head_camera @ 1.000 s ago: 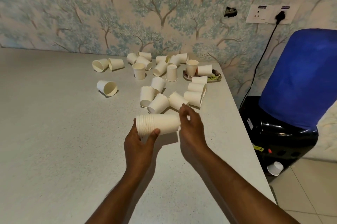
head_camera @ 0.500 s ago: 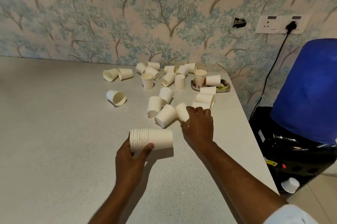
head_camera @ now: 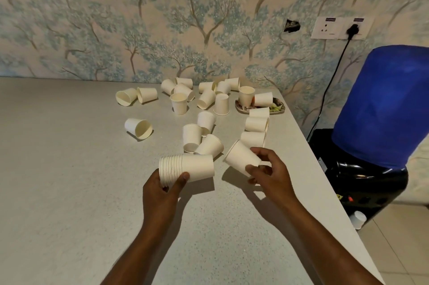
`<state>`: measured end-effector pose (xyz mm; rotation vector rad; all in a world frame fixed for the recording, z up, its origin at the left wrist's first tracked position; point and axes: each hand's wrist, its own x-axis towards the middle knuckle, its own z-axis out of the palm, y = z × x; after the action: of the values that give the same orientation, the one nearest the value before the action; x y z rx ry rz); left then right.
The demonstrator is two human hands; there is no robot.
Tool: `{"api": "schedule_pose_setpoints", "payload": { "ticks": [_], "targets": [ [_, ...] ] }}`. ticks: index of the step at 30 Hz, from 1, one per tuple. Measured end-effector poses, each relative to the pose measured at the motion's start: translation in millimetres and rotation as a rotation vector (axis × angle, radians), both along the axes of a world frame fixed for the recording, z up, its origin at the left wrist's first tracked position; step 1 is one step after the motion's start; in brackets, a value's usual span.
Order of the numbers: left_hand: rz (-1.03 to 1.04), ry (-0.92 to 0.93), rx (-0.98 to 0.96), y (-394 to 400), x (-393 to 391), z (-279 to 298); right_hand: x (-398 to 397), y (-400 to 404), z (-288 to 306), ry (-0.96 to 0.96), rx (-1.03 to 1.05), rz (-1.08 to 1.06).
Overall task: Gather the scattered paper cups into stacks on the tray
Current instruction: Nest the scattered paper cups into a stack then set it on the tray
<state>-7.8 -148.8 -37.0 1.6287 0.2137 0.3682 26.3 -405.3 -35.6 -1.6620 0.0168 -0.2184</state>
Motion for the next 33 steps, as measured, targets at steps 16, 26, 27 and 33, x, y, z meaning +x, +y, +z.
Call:
{"api": "schedule_pose_setpoints", "payload": {
  "ticks": [16, 26, 27, 33],
  "targets": [
    [-0.252, 0.004, 0.024, -12, 11, -14, -30, 53, -20, 0.058, -0.04, 0.11],
    [-0.272, 0.012, 0.054, -3, 17, -11, 39, 26, 0, -0.196, -0.784, -0.422],
    [-0.28, 0.015, 0.048, 0, 18, -10, 50, 19, 2, -0.186, -0.887, -0.425],
    [-0.295, 0.012, 0.018, 12, 15, -6, 81, -6, -3, -0.041, -1.197, -0.267]
  ]
}}
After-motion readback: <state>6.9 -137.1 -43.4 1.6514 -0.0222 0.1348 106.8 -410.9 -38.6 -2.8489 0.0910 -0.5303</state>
